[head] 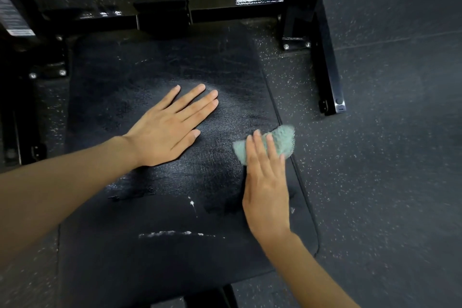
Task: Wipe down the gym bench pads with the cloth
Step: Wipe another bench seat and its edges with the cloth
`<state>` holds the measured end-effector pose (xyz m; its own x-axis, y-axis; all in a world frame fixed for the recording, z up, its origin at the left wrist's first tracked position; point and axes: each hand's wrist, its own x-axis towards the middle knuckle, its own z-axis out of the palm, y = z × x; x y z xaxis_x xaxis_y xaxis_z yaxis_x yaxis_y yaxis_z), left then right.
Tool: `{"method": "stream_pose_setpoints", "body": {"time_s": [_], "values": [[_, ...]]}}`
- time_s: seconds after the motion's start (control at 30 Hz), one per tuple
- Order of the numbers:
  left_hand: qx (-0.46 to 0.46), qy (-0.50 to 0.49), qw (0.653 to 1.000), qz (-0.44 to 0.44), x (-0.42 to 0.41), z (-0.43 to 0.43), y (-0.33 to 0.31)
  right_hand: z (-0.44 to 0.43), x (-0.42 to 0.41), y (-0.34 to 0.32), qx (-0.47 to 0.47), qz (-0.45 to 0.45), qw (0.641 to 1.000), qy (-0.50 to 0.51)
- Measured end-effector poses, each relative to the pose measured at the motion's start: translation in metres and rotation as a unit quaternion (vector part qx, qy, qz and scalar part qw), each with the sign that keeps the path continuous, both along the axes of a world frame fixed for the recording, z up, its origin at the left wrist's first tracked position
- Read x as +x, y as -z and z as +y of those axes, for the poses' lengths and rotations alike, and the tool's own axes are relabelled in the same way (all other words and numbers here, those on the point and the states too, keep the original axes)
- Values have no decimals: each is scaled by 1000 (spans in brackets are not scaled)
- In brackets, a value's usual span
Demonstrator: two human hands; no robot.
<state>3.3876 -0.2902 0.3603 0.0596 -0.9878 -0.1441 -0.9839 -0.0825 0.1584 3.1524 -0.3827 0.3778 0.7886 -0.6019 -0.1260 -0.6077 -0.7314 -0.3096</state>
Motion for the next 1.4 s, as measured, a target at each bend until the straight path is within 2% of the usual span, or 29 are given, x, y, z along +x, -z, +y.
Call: {"method": "stream_pose_setpoints", "body": {"time_s": [0.13, 0.27, 0.57, 0.73, 0.97, 1.2, 1.4], "values": [[-2, 2, 1000, 4, -4, -6, 0, 28, -14, -2, 3, 13, 998, -66], [-4, 1, 1000, 6, -6, -8, 0, 17, -16, -3, 20, 6, 996, -91], [-5, 3, 1000, 20, -4, -9, -1, -65, 54, 13, 13, -9, 998, -67], [-7, 3, 1000, 17, -4, -9, 0, -81, 78, 18, 15, -36, 998, -55], [-16, 3, 1000, 13, -5, -9, 0, -50, 43, 12, 18, -38, 998, -36], [-19, 1, 1000, 1, -7, -8, 2, 9, -29, -2, -9, 6, 999, -37], [-18, 6, 1000, 2, -6, -4, 2, 8, -27, 1, -10, -2, 1000, -20]]}}
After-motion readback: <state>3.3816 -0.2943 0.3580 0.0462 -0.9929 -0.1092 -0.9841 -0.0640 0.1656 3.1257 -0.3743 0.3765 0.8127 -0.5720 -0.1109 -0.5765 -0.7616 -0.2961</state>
